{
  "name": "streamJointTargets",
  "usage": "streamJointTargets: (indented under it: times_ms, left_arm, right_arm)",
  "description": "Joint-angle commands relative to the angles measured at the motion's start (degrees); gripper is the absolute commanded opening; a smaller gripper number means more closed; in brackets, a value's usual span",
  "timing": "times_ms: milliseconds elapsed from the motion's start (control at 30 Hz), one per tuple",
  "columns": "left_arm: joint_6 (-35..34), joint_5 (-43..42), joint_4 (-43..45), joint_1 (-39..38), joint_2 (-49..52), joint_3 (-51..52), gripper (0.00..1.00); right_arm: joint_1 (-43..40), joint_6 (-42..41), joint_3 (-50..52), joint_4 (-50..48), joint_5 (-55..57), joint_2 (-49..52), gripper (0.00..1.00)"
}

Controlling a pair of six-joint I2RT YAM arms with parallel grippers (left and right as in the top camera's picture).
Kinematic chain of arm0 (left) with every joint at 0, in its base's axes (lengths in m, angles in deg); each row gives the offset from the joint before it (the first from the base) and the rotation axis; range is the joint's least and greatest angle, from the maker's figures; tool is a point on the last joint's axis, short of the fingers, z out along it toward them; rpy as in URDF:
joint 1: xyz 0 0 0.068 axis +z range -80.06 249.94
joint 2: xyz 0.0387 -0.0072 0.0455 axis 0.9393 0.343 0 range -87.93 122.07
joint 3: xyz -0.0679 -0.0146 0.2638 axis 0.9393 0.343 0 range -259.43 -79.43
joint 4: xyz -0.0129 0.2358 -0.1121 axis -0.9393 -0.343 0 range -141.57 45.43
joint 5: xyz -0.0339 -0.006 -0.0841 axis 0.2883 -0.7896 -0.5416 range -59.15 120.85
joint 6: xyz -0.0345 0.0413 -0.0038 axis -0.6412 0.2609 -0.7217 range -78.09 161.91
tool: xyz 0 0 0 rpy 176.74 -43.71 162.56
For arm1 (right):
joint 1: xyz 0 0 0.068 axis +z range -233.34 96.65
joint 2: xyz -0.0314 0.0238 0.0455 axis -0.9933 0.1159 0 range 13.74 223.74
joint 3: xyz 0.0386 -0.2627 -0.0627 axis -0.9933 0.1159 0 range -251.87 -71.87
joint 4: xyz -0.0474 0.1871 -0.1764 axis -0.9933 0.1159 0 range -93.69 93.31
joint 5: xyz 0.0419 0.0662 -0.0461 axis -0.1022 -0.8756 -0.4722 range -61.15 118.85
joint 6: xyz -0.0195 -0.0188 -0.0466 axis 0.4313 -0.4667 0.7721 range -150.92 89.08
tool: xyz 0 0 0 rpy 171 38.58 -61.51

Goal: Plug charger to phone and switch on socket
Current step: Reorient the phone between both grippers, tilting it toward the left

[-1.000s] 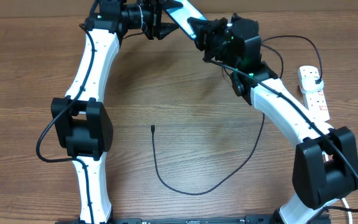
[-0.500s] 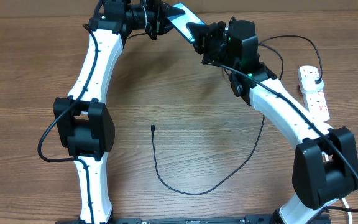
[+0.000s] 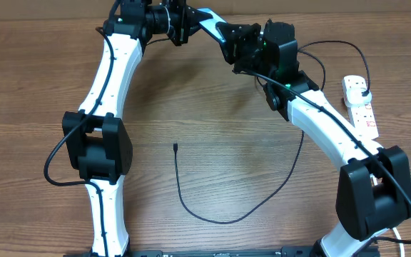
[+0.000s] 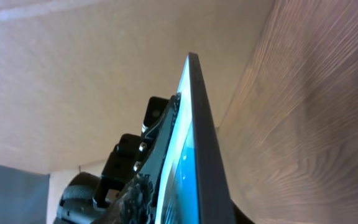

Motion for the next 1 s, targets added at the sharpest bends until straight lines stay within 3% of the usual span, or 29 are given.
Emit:
streamJointTargets:
  times_ms: [0, 233, 333, 733, 967]
  left_arm:
    - [-1.42, -0.11, 0.42, -0.02, -0.15, -1.18, 0.04]
    - [-0.81, -0.11, 0.39, 0.26, -0.15, -1.18, 0.04]
    - [2.97, -0.09, 0.37, 0.74, -0.15, -1.18, 0.04]
    - [27.89, -1.9, -5.79, 5.49, -0.15, -1.16, 0.04]
    - [39.52, -2.25, -15.96, 9.92, -0.15, -1.16, 0.04]
  right_arm:
    - [0.22, 1.36, -0.5, -0.35, 0.0, -1.97, 0.32]
    - [0.22, 1.64, -0.5, -0.31, 0.0, -1.97, 0.48]
    - [0.22, 3.87, -0.5, 0.35, -0.2, -1.97, 0.54]
    - [-0.33, 29.57, -0.5, 9.92, -5.42, -1.97, 0.75]
    - [-0.33, 40.11, -0.5, 20.92, -5.57, -1.97, 0.77]
